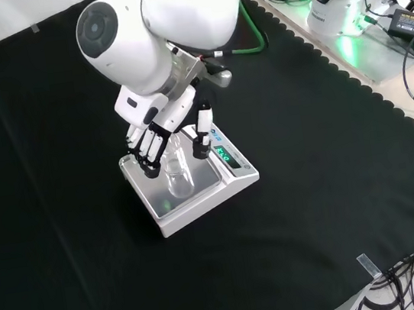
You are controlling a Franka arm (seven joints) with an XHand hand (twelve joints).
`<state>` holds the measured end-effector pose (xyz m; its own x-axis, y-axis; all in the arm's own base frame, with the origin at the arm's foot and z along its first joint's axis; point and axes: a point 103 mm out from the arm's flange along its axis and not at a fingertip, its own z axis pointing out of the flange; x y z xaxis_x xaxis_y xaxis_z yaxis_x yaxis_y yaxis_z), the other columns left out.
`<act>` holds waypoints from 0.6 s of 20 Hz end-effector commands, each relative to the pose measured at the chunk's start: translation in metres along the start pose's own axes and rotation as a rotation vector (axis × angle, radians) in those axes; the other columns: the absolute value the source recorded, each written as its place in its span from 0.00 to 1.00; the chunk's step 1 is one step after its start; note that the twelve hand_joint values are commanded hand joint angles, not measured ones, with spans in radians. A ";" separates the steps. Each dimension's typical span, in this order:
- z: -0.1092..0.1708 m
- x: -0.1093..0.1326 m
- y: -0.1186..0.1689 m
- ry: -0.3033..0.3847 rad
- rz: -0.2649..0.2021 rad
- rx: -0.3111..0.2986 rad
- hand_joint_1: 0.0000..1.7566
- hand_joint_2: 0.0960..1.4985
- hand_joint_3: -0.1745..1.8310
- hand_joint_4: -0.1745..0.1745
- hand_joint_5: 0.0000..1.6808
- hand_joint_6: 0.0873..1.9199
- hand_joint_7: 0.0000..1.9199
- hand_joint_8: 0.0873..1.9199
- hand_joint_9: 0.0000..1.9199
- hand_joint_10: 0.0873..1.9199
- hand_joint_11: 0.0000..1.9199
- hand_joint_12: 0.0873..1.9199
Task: Put the beaker on the electronic balance.
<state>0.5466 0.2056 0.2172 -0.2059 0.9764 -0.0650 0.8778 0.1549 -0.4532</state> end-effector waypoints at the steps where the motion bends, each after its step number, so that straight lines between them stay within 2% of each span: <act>1: -0.024 0.006 -0.012 -0.014 -0.001 -0.021 0.40 0.63 0.00 0.00 0.08 0.00 0.00 0.18 0.00 0.44 0.14 0.73; 8: -0.050 0.011 -0.025 -0.031 0.001 -0.058 0.39 0.62 0.00 0.00 0.08 0.00 0.00 0.16 0.00 0.43 0.13 0.73; 12: -0.054 0.008 -0.034 -0.030 0.010 -0.066 0.39 0.63 0.00 0.00 0.08 0.00 0.00 0.16 0.00 0.42 0.12 0.73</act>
